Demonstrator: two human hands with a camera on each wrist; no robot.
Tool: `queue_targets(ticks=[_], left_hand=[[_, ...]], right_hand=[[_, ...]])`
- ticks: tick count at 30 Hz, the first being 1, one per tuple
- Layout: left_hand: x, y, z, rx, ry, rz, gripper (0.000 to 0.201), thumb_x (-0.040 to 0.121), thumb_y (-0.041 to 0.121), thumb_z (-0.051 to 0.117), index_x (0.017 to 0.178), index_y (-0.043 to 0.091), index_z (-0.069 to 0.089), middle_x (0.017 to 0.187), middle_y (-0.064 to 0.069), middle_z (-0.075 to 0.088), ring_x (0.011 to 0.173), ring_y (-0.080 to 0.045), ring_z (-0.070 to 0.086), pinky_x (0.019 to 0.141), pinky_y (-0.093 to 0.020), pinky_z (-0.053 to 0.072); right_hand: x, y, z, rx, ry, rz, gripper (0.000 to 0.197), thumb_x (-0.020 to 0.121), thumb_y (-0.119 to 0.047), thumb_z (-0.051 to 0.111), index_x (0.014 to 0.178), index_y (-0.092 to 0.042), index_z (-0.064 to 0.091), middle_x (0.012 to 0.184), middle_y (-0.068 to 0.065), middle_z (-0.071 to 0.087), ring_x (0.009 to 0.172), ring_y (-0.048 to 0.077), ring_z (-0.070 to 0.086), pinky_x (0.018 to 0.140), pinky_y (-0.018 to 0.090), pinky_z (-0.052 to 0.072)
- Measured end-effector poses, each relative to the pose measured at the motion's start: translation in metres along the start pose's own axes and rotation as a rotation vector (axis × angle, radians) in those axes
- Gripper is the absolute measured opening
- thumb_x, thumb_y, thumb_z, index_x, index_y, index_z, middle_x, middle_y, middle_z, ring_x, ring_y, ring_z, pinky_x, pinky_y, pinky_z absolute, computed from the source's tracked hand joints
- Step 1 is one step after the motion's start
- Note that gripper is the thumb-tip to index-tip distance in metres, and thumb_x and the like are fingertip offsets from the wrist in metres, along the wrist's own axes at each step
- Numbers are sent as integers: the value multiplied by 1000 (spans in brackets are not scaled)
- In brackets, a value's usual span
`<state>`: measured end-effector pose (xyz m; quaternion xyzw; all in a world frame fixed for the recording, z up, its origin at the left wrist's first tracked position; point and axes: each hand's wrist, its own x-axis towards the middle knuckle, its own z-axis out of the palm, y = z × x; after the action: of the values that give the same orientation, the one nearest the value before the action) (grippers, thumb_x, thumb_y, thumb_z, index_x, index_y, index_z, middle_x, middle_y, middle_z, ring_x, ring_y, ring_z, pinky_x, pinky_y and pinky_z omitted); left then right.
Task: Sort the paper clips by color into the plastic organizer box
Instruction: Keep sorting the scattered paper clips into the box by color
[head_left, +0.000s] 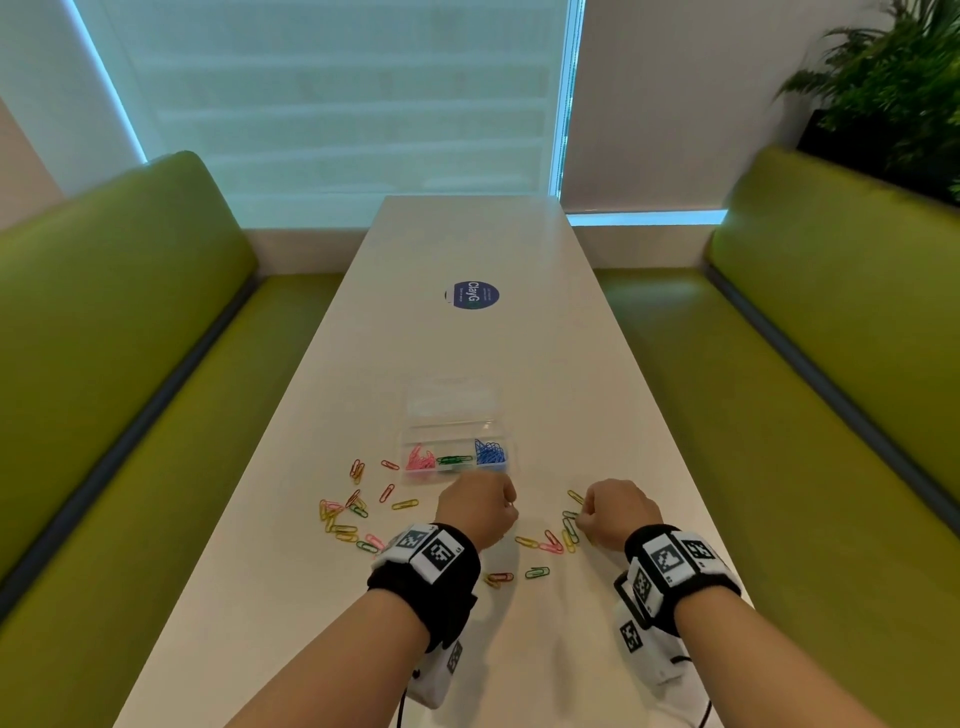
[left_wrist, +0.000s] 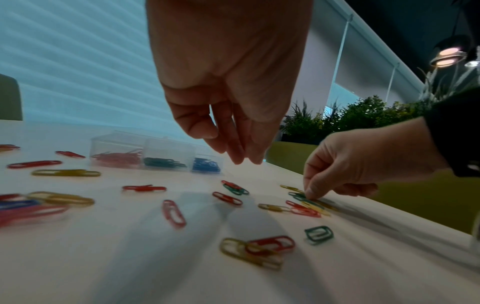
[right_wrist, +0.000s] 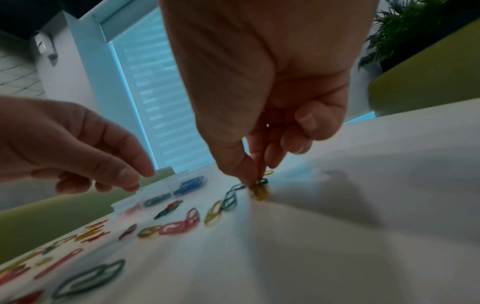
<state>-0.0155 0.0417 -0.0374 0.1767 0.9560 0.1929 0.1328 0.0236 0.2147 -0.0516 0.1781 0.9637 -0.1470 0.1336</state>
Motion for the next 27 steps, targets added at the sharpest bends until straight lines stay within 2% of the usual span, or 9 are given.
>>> queue_targets(ticks=[4, 8, 12, 15, 20, 27], left_hand=[[5, 16, 12, 12, -74, 42, 27, 91, 25, 54, 117, 21, 61, 119, 0, 64, 111, -17, 58, 92, -31, 48], [13, 31, 23, 35, -114, 48, 30, 92, 23, 53, 120, 21, 61, 123, -4, 62, 113, -20, 58, 95, -33, 47], [21, 37, 28, 84, -119, 31, 29, 94, 21, 51, 122, 19, 61, 127, -7, 58, 118, -22, 53, 97, -34, 46], [24, 39, 28, 110, -107, 29, 28, 94, 21, 51, 121, 18, 62, 126, -8, 59, 119, -22, 52, 97, -35, 47], [27, 40, 28, 101, -119, 22, 27, 93, 20, 53, 118, 19, 63, 126, -7, 58, 118, -22, 53, 97, -34, 48], [31, 41, 32, 97, -126, 60, 27, 93, 21, 53, 118, 25, 65, 126, -8, 57, 120, -20, 51, 97, -35, 45]], right_hand=[[3, 1, 1, 34, -4, -12, 20, 88, -22, 54, 93, -13, 70, 101, 3, 69, 97, 20, 63, 83, 30, 52], [6, 2, 2, 90, 4, -21, 16, 87, -21, 55, 90, -19, 71, 100, 0, 70, 95, 18, 63, 82, 29, 52], [7, 8, -2, 137, 59, -40, 17, 86, -27, 62, 102, -23, 67, 110, -4, 65, 103, 16, 59, 83, 27, 45], [7, 9, -3, 105, 28, -77, 19, 87, -27, 62, 105, -27, 67, 116, -5, 63, 107, 15, 58, 84, 26, 44], [9, 4, 1, 84, -55, -57, 14, 88, -23, 59, 96, -19, 69, 107, -1, 67, 101, 18, 61, 86, 29, 49], [14, 6, 1, 117, -144, -59, 16, 86, -17, 58, 91, -11, 72, 101, 6, 70, 98, 20, 63, 89, 32, 53]])
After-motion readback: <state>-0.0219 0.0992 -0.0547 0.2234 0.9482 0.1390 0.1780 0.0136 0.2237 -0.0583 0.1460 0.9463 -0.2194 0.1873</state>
